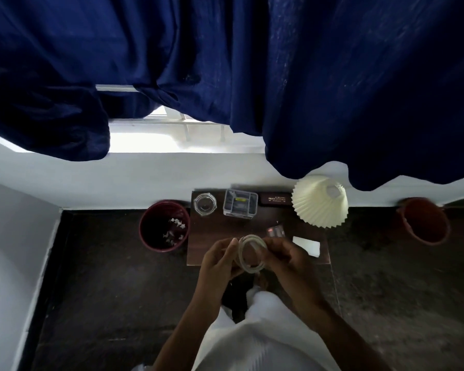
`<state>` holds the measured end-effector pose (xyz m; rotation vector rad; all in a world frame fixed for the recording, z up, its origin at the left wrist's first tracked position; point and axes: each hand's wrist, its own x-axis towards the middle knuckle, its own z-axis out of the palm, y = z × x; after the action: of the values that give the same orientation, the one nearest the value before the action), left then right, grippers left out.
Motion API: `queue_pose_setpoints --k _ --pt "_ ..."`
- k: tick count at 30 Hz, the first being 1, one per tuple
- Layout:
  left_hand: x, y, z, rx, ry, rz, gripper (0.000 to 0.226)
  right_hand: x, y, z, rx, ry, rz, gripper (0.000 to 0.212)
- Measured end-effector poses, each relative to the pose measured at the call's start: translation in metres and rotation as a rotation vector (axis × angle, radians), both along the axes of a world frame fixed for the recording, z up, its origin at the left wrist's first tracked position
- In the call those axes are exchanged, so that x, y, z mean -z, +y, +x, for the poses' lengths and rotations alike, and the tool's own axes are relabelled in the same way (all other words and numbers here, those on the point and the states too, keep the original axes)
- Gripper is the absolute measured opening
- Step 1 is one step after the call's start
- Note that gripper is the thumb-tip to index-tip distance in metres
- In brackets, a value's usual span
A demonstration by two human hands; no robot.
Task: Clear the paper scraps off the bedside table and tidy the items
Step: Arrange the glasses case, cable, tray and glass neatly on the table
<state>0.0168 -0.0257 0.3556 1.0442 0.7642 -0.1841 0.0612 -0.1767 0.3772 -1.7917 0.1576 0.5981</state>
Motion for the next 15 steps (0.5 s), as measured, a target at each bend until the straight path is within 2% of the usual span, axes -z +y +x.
queue_pose_setpoints --k 4,8,15 --pt "0.028 -0.023 0.028 0.077 -0.002 0.078 0.02 0.036 -0.023 0.035 0.191 0.125 -0.003 0.023" --pt "0.074 -0.047 0.07 0.153 0.006 0.35 0.013 0.09 -0.04 0.073 0.241 0.147 -0.058 0.015" --pt "0.185 -0.084 0.15 0.124 0.163 0.536 0.019 0.216 -0.049 0.135 0.341 0.194 -0.175 0.02"
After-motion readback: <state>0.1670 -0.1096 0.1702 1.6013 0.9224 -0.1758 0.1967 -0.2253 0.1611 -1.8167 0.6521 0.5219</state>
